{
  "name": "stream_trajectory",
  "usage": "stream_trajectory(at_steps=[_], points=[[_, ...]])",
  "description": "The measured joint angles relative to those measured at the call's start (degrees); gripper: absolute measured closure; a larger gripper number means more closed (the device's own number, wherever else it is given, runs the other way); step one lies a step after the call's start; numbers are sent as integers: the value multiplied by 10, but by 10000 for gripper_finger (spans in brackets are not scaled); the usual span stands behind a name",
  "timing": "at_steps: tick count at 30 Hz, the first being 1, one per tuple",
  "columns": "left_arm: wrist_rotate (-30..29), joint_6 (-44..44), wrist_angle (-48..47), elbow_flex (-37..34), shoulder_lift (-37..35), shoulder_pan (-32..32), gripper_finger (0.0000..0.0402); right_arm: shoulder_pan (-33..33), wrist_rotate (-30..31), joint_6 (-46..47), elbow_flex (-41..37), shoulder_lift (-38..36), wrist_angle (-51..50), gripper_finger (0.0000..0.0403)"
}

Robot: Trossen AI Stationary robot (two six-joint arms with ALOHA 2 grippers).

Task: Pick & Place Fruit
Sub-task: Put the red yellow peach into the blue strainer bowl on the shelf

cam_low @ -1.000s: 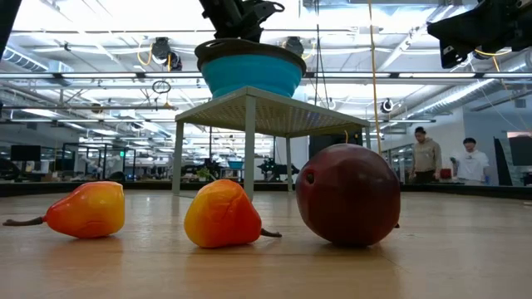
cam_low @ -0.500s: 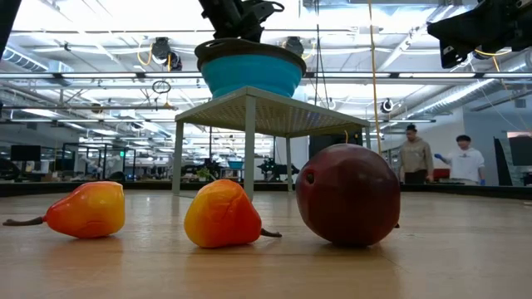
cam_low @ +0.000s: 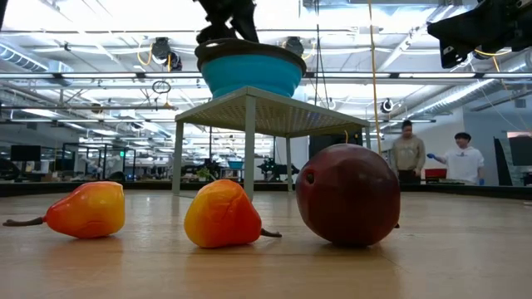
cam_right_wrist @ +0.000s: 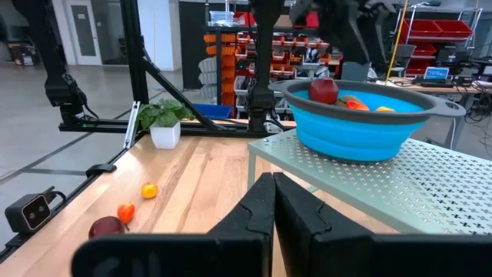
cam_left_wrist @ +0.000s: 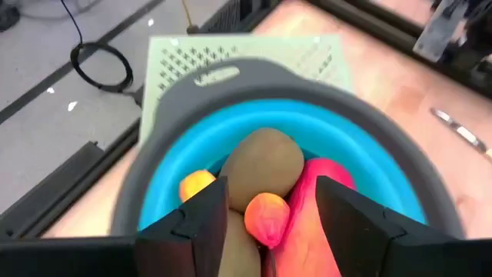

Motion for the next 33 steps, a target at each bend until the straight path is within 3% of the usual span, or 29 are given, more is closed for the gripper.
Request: stream_trajectory(at_steps=[11, 21, 33], points=[[-2, -10, -6, 0, -77, -18, 296, 0, 0, 3, 0, 0, 0, 403], [-7, -12, -20, 0, -102, -36, 391, 0, 0, 19, 0, 0, 0, 403], [-7, -17, -17, 0, -104, -57, 396, 0, 0, 19, 0, 0, 0, 403]])
